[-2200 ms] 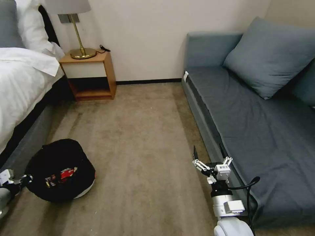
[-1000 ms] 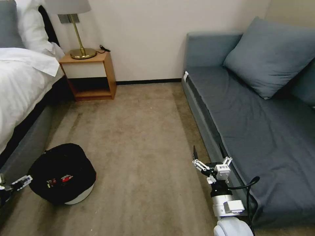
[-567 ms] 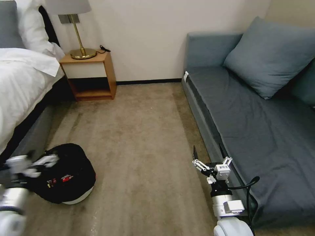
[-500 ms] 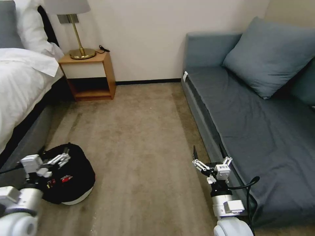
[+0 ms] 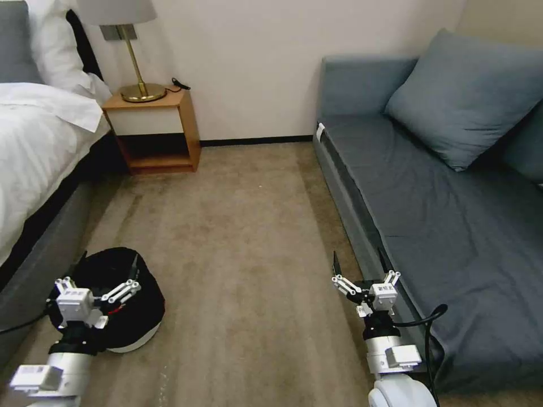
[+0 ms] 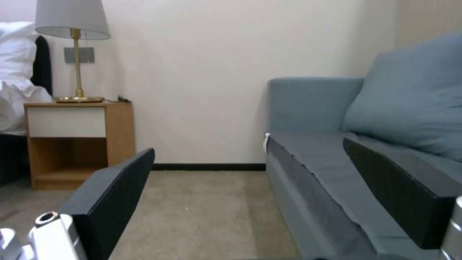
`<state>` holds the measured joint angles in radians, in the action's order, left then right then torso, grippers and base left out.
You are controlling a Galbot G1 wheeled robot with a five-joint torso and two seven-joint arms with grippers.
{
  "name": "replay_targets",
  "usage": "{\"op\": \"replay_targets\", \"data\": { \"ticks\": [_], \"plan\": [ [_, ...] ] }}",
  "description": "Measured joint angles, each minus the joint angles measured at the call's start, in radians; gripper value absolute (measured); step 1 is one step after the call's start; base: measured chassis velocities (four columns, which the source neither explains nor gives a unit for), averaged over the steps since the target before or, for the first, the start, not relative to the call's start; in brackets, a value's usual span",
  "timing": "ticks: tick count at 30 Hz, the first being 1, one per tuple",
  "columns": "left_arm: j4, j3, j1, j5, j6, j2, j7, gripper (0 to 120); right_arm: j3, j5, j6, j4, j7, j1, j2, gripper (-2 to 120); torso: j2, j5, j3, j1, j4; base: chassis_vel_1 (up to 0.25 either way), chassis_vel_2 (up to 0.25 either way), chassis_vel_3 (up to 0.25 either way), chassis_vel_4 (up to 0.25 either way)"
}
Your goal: Pick up the trash bin, then pick up the garbage on the floor and place it into the trash bin.
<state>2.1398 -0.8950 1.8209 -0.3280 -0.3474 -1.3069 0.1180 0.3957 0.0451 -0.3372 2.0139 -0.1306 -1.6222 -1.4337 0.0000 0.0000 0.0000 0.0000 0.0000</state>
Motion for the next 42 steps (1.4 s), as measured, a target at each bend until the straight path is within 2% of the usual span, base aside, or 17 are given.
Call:
{"op": "replay_targets", "data": {
  "ticks": [5,42],
  "plan": [
    [-0.006,0.016,-0.007,-0.001,-0.010,-0.005,-0.012,100,0.000,0.000,0.000,0.000,0.000,0.000,0.000,100,0.000,0.0000,0.000,0.000,0.0000,0.000,0.000,0.000,0.000],
    [-0.010,0.013,-0.010,-0.009,0.000,-0.003,-0.014,100,0.000,0.000,0.000,0.000,0.000,0.000,0.000,100,0.000,0.0000,0.000,0.000,0.0000,0.000,0.000,0.000,0.000]
  ]
}}
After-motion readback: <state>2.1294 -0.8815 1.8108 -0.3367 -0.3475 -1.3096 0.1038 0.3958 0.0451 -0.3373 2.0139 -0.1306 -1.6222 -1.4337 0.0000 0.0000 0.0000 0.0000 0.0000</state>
